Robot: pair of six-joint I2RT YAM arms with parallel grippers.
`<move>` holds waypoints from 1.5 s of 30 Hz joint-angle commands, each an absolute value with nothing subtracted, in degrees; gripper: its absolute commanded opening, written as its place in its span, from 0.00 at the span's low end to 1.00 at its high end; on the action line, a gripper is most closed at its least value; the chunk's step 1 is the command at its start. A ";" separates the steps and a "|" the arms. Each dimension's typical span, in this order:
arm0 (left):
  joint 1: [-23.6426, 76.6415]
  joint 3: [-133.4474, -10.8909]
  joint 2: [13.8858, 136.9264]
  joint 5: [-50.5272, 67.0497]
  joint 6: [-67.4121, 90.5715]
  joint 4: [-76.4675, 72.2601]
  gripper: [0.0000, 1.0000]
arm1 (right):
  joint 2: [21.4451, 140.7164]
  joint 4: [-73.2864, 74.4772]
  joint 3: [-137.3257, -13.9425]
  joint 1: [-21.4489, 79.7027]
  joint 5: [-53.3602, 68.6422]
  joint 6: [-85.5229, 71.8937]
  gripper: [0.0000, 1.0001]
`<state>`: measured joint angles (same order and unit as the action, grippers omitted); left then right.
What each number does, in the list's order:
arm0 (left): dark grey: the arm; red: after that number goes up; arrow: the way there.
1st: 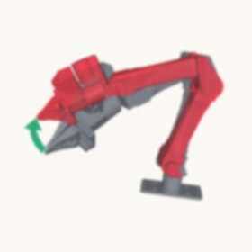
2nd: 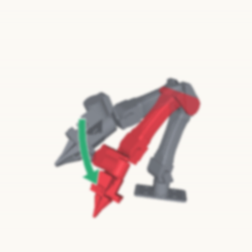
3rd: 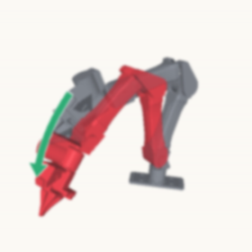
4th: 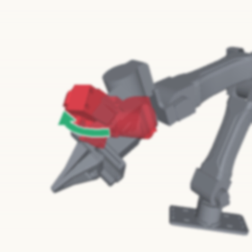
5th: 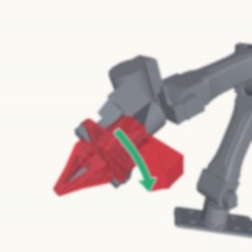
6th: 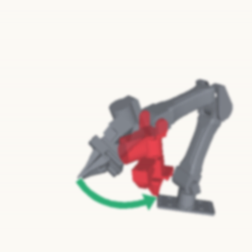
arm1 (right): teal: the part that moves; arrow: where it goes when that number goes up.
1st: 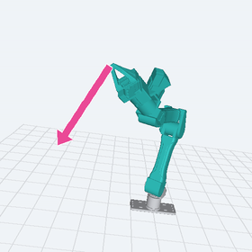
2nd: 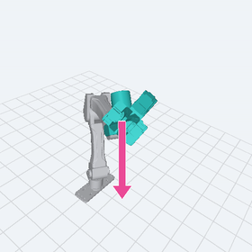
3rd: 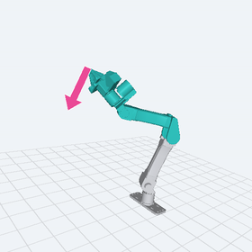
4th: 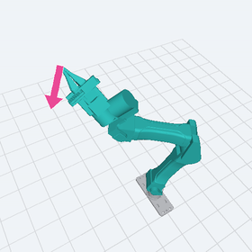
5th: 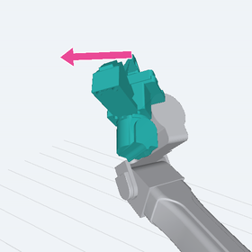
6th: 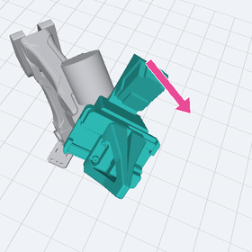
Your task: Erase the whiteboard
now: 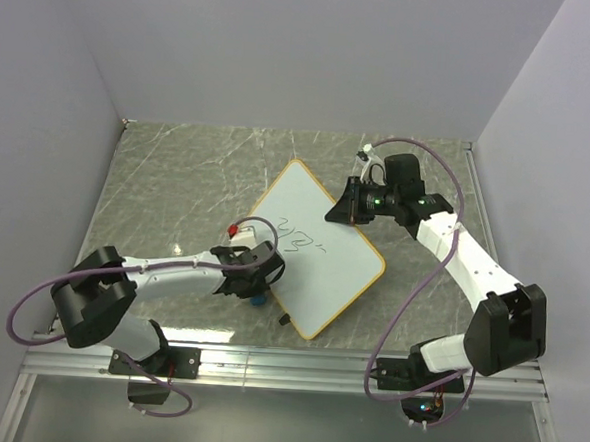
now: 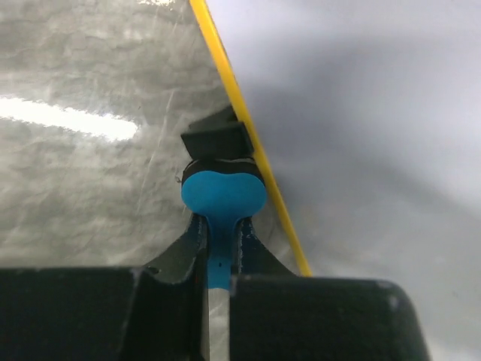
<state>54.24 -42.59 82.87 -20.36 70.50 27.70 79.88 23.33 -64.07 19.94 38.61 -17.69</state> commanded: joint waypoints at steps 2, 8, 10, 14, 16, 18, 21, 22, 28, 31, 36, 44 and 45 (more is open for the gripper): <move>55.37 -55.32 80.34 -23.29 62.42 30.93 0.00 | 78.58 25.40 -62.23 21.00 41.04 -17.40 0.00; 55.63 -66.09 77.08 -15.48 53.20 24.71 0.00 | 78.66 24.61 -61.53 21.01 41.22 -17.58 0.00; 55.63 -64.87 76.91 -8.83 49.07 18.84 0.00 | 78.84 24.44 -61.35 20.83 41.13 -17.58 0.00; 56.51 -62.93 81.72 -2.91 47.11 11.87 0.00 | 79.54 24.34 -61.43 21.01 41.13 -17.58 0.00; 57.30 -62.49 83.66 -1.68 46.93 10.29 0.00 | 79.72 24.61 -61.61 21.01 40.96 -17.40 0.00; 58.27 -62.31 86.04 -1.93 47.63 8.79 0.00 | 79.80 24.61 -61.70 20.92 40.96 -17.49 0.00; 58.36 -63.98 89.29 -4.30 47.73 12.28 0.00 | 79.72 24.87 -61.61 20.92 40.69 -17.14 0.00; 58.36 -64.33 89.82 -5.09 47.38 13.17 0.00 | 79.72 24.96 -61.61 21.00 40.69 -17.05 0.00; 51.52 -56.81 88.78 -8.88 46.23 14.95 0.00 | 79.37 26.10 -62.05 20.92 39.90 -16.52 0.00; 44.40 -51.18 86.58 -8.00 43.43 13.89 0.00 | 79.01 26.28 -61.88 20.92 39.55 -16.35 0.00; 36.04 -44.93 87.19 -5.73 37.89 12.05 0.00 | 79.19 26.46 -61.87 20.92 39.02 -16.17 0.00; 38.48 -49.64 87.10 -0.79 37.35 10.54 0.00 | 80.16 26.10 -62.58 21.01 38.94 -16.44 0.00; 39.37 -51.05 87.19 -0.70 37.61 10.98 0.00 | 80.24 26.10 -62.58 20.83 38.94 -16.35 0.00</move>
<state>34.98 -47.55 85.60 -6.72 38.30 11.68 79.90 23.18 -62.28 18.37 37.93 -22.57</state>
